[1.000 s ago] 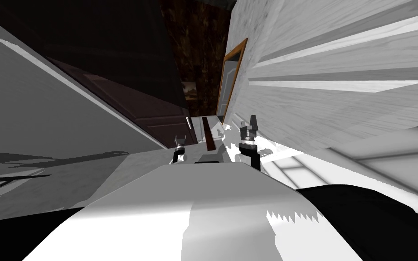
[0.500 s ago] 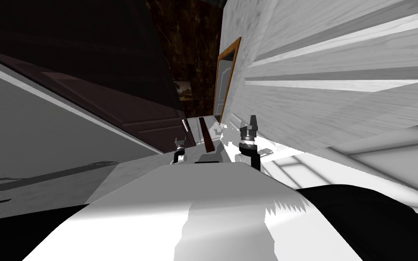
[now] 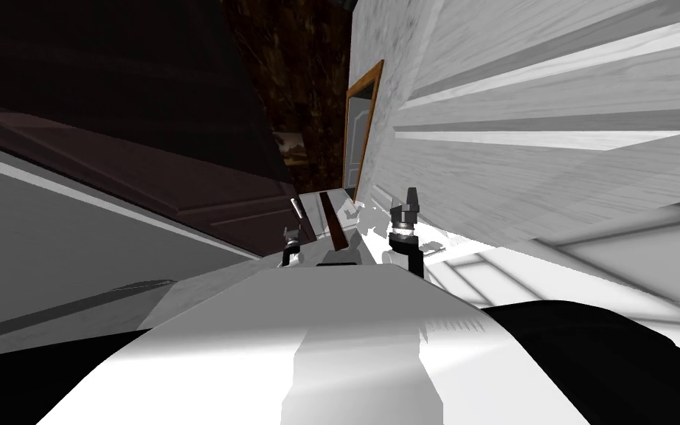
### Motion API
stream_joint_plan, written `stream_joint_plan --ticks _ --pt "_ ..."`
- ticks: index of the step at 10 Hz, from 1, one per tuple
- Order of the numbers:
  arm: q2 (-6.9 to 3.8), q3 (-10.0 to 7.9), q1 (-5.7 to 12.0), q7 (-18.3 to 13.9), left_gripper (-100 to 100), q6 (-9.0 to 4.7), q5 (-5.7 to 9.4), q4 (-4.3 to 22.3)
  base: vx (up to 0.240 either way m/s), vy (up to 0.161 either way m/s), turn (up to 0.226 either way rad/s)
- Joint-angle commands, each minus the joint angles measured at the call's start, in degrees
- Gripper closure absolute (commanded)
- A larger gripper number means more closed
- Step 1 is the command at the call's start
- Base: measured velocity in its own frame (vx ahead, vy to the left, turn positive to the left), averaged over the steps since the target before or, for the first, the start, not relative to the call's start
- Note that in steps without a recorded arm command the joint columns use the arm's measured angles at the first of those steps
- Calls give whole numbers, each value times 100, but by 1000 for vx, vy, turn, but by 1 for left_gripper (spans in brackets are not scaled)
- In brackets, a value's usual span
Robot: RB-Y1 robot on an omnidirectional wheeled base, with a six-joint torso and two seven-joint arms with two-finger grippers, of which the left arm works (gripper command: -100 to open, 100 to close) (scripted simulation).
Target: Pull the door open
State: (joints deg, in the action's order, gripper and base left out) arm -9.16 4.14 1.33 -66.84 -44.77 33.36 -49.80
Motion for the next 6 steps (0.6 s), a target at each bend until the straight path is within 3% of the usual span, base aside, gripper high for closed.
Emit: stream_joint_plan --ticks 1,6 --pt "-15 10 74 -166 -100 -63 86 213 82 40 -92" --pt "-46 27 254 -530 -100 -197 297 705 83 36 -84"
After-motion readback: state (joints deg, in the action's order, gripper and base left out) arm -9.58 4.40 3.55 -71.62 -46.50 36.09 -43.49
